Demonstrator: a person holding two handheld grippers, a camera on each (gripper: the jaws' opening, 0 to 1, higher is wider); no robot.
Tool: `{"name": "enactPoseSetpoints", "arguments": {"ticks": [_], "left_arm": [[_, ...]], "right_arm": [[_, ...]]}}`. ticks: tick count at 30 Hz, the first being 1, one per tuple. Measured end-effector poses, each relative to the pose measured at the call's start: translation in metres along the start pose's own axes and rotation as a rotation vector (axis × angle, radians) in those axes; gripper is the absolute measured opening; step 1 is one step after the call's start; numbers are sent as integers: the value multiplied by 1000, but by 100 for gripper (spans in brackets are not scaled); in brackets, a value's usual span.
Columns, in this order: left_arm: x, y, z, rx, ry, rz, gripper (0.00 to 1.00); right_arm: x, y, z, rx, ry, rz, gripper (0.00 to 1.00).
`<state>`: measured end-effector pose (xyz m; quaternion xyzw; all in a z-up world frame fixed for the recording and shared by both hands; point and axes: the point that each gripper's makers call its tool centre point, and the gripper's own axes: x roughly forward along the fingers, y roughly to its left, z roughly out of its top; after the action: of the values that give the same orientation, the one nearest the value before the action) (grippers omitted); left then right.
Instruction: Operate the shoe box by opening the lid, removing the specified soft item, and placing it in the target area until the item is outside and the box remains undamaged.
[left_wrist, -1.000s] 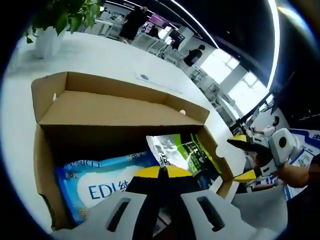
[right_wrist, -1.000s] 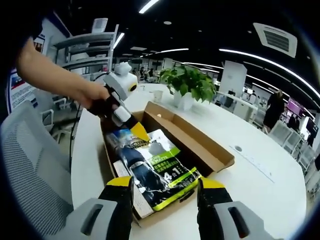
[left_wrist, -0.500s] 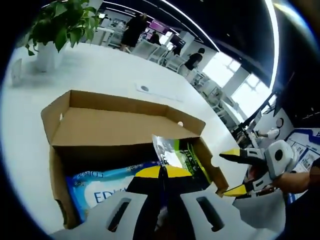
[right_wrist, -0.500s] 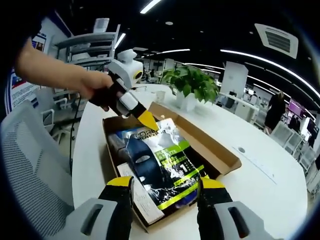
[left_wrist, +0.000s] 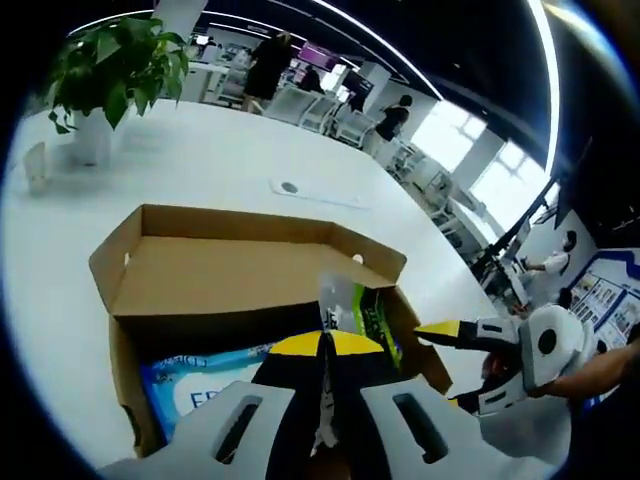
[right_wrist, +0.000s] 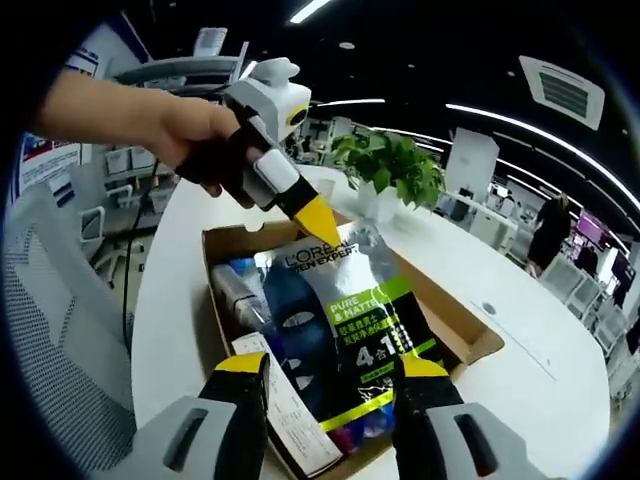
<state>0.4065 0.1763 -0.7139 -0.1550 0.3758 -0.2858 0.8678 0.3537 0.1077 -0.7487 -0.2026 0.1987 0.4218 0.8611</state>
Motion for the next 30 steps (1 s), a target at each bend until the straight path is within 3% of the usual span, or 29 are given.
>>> {"name": "enactPoseSetpoints", "arguments": {"ticks": [11, 30], "left_arm": [[1, -16, 10, -23, -14, -7, 0], [4, -42, 18, -24, -17, -48, 0]], "right_arm": [[10, -1, 3, 49, -12, -41, 53], [29, 0, 4, 91, -11, -54, 52]]}}
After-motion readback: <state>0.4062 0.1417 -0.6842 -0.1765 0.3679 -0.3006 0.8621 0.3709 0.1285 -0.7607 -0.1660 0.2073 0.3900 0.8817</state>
